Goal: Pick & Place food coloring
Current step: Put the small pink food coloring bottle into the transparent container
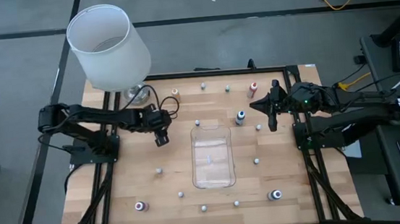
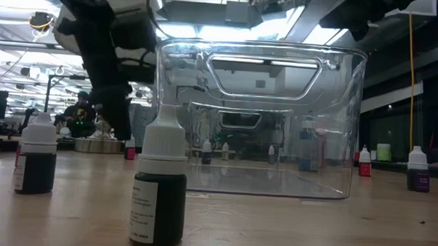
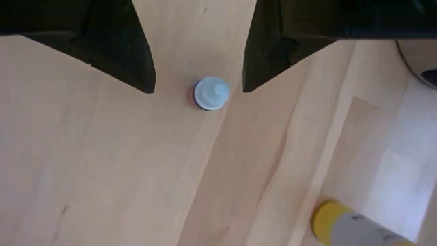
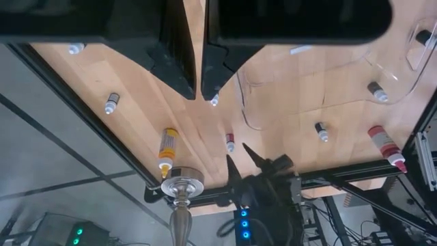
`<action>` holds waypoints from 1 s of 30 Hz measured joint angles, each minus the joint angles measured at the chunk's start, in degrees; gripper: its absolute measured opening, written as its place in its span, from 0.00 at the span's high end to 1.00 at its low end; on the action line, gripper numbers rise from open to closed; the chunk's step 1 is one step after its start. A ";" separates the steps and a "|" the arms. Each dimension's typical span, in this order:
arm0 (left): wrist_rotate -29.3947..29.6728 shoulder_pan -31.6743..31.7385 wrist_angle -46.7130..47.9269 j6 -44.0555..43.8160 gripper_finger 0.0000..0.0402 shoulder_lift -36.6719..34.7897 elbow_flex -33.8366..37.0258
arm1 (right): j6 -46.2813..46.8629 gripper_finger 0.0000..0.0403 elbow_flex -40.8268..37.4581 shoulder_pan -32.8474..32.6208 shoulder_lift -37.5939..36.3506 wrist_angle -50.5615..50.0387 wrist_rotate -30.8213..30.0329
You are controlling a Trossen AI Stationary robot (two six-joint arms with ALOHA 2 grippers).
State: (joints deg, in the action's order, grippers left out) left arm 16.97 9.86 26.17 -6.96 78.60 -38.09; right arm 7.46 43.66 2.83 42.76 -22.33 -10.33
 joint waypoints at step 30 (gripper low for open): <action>-3.13 3.55 -3.49 2.18 0.83 3.83 -0.03 | 2.51 0.93 0.00 -0.02 0.00 -0.33 2.97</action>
State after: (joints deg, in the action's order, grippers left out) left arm 13.84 13.41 22.68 -4.78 82.43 -38.11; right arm 9.98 43.66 2.81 42.76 -22.65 -7.35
